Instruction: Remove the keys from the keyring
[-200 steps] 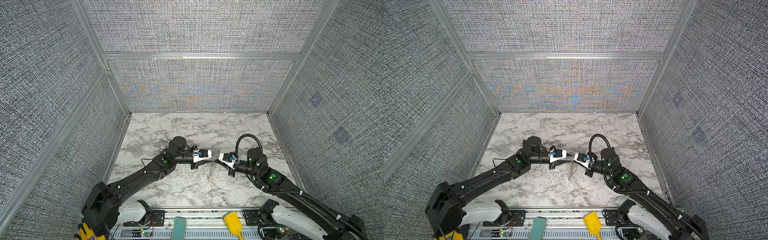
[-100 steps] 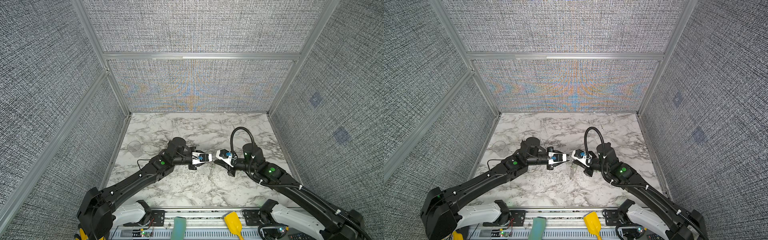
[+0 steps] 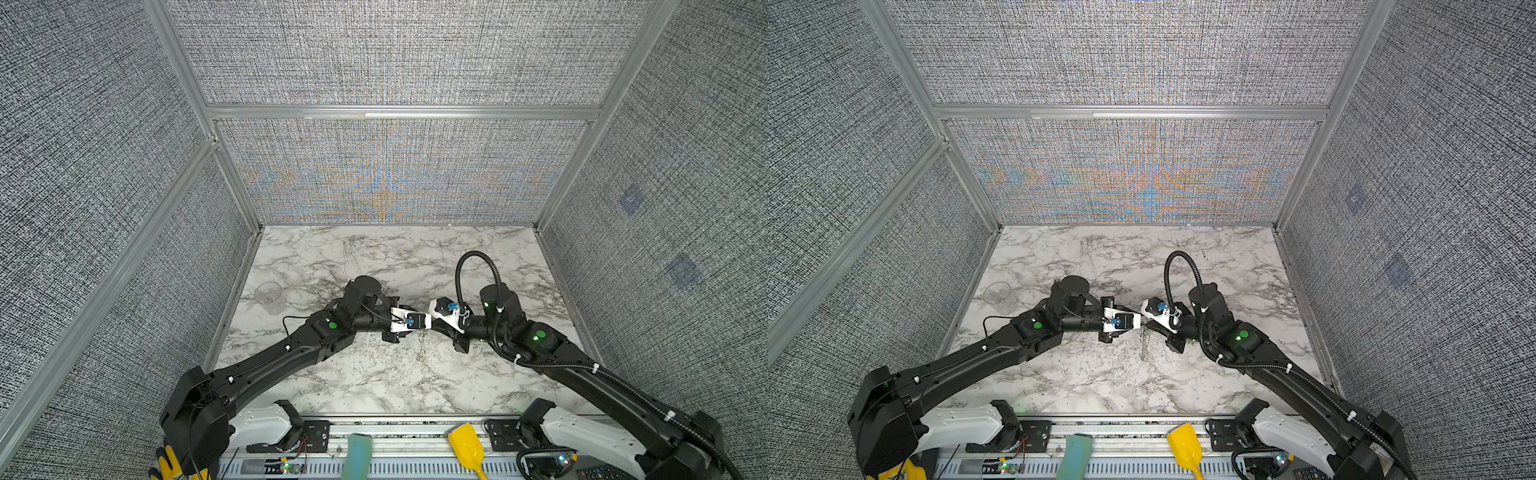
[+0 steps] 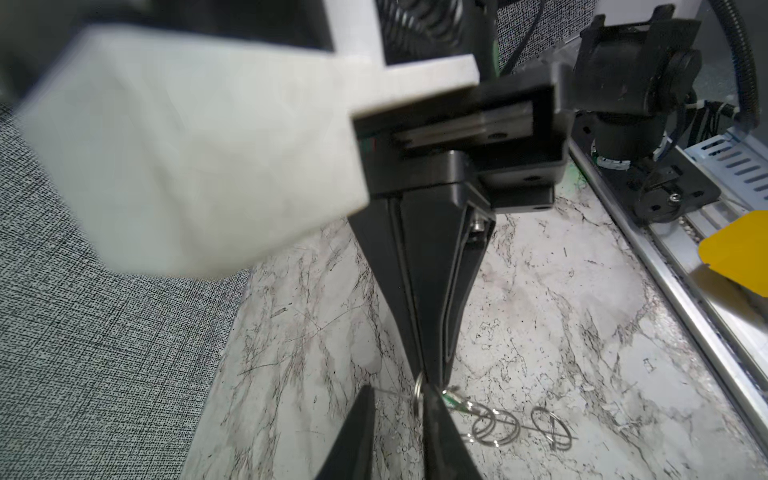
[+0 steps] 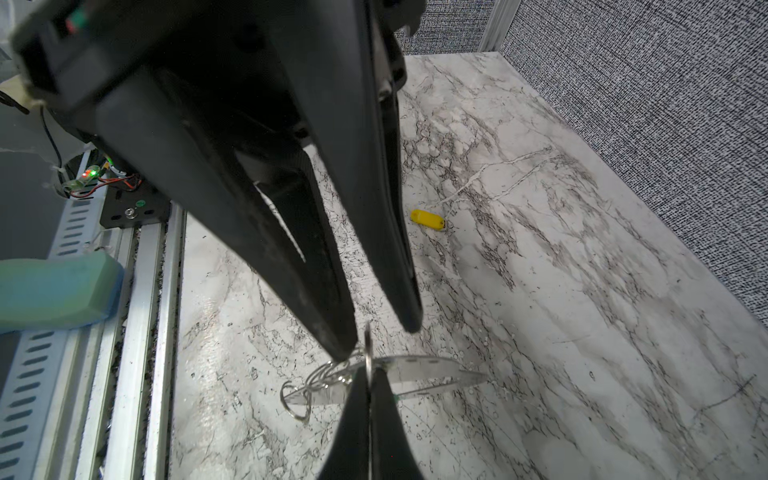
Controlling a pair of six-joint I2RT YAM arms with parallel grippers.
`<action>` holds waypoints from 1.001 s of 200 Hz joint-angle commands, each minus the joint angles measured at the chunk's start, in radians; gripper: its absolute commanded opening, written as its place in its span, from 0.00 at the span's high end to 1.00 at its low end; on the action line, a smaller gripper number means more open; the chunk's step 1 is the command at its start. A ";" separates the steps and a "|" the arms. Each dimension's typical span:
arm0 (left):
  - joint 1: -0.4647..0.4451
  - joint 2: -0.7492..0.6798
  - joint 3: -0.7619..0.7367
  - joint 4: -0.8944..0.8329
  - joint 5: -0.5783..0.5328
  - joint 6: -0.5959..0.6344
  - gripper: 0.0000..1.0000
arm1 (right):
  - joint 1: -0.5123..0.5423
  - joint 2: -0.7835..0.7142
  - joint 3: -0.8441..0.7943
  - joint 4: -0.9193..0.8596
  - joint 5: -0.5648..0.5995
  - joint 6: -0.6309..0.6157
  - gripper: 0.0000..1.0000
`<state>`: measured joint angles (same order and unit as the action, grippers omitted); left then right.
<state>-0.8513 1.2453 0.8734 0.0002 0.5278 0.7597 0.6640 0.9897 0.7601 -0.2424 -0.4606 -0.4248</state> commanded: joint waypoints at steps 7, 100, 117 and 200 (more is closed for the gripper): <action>-0.008 0.007 0.009 -0.015 -0.014 0.011 0.77 | 0.002 -0.002 0.010 0.009 -0.020 0.004 1.00; -0.020 0.029 0.028 -0.052 -0.040 0.018 0.91 | 0.002 -0.020 0.004 0.016 -0.013 0.001 1.00; -0.020 0.027 0.026 -0.037 -0.029 0.007 0.96 | 0.003 -0.019 0.003 0.015 -0.013 0.000 1.00; -0.001 -0.003 -0.047 0.162 0.064 -0.188 1.00 | 0.002 -0.138 -0.084 0.079 0.101 -0.026 0.79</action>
<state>-0.8619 1.2514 0.8490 0.0402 0.5350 0.6655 0.6659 0.8917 0.7002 -0.2100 -0.4004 -0.4328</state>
